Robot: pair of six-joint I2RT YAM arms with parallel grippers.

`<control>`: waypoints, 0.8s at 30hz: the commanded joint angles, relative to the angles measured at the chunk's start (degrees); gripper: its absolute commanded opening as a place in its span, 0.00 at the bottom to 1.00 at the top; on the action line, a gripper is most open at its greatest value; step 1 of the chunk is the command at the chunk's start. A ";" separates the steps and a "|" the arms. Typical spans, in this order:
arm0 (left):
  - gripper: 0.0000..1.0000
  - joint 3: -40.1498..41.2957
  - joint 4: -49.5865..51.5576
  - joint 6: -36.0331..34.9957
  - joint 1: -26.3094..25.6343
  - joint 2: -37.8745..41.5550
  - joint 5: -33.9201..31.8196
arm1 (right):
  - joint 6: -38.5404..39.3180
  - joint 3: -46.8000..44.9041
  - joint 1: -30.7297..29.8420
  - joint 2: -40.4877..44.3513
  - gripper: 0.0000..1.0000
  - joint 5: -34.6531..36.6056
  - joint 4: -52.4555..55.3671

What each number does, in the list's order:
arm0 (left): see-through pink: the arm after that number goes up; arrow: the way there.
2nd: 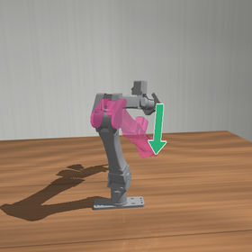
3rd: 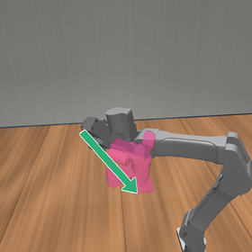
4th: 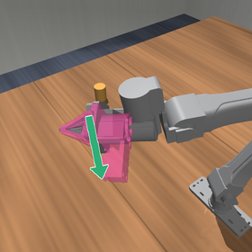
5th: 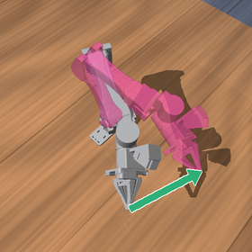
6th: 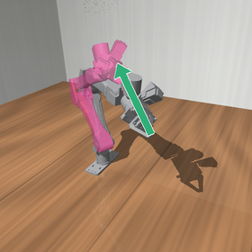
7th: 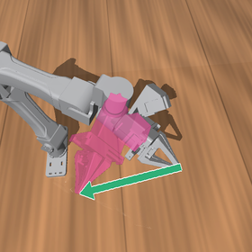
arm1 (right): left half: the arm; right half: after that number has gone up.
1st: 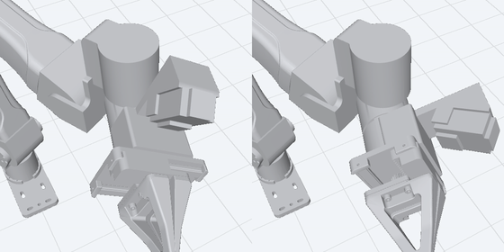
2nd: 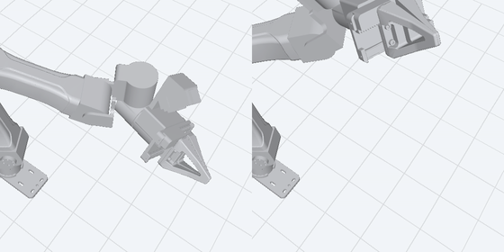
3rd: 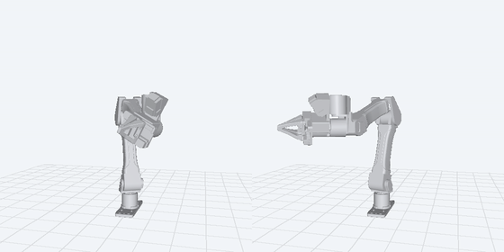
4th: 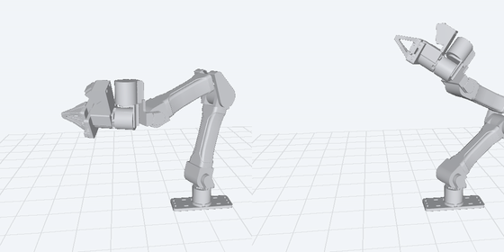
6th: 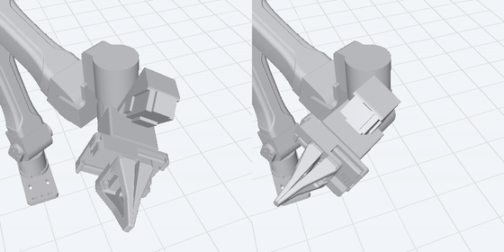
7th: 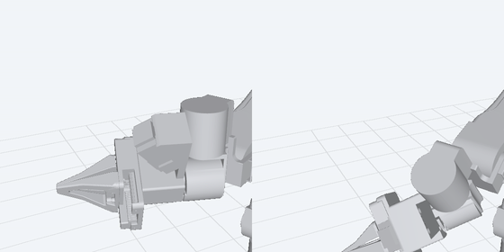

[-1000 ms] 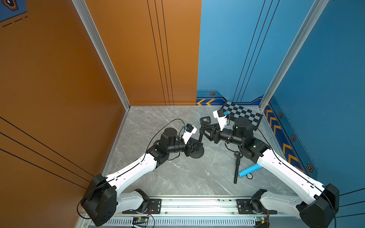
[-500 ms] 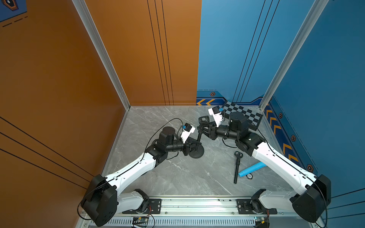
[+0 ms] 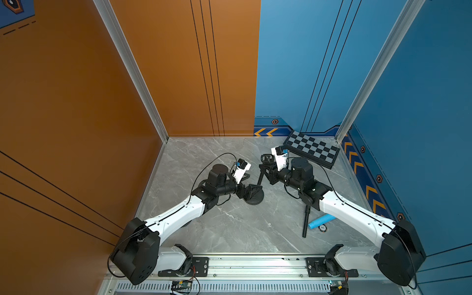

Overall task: Assemble a microphone stand
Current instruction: Pick up the microphone stand pole from the center of the board, then hold the microphone stand pole at the microphone stand base.

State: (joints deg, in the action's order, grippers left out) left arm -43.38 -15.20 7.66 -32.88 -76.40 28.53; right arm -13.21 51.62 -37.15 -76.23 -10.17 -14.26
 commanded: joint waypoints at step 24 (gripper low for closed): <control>0.98 19.58 -43.42 -10.64 1.65 -15.89 -6.27 | 5.75 -14.22 -6.06 -12.84 0.04 8.78 -37.47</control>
State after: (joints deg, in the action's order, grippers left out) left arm -24.82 -51.79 -2.37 -31.86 -90.00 22.63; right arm -6.24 38.92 -43.11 -87.85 -2.24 -45.21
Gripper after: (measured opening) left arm 0.983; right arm 0.253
